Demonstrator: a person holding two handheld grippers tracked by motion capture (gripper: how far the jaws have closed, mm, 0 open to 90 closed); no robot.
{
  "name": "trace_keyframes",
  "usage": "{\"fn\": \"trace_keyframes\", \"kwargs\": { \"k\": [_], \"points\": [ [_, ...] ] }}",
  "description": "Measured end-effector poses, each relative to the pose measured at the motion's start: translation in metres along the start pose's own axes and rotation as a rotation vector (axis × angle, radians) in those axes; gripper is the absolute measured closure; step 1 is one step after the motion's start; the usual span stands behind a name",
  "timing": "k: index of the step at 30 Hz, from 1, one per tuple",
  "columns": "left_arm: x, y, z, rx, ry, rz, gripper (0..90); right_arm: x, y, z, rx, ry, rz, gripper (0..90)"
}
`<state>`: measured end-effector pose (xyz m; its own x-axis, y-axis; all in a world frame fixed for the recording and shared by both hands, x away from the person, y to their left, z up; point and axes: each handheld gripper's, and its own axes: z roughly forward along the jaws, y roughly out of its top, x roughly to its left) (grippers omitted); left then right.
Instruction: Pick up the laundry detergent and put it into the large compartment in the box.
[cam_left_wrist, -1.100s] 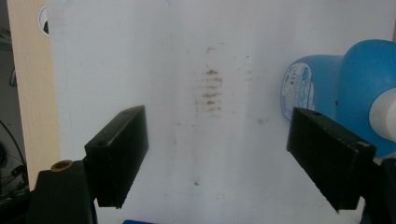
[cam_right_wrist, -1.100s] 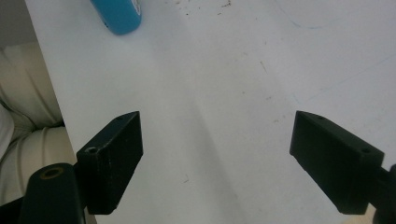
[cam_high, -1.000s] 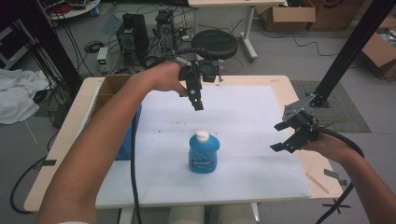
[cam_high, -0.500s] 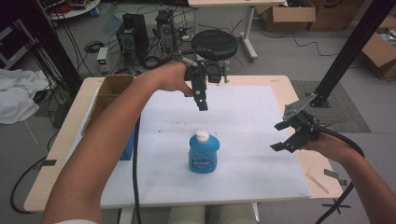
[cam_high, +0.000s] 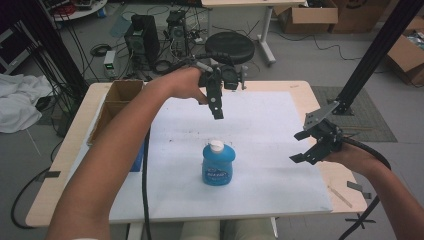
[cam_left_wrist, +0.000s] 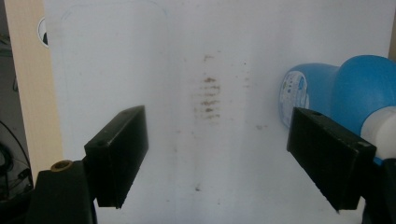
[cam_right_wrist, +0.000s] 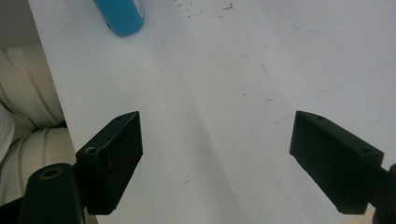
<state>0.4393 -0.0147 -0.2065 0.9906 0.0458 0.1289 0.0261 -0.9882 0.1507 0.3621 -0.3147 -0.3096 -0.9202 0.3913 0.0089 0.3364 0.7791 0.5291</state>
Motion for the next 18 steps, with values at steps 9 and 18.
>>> {"fn": "trace_keyframes", "kwargs": {
  "k": [9,18],
  "points": [
    [-0.005,0.001,-0.002,-0.008,-0.018,-0.007,21.0,-0.001,-0.002,0.002,-0.007,0.003,0.001,16.9],
    [-0.022,0.005,-0.012,-0.014,-0.047,0.009,20.6,-0.001,-0.003,0.003,-0.001,0.005,0.003,16.8]
  ]
}}
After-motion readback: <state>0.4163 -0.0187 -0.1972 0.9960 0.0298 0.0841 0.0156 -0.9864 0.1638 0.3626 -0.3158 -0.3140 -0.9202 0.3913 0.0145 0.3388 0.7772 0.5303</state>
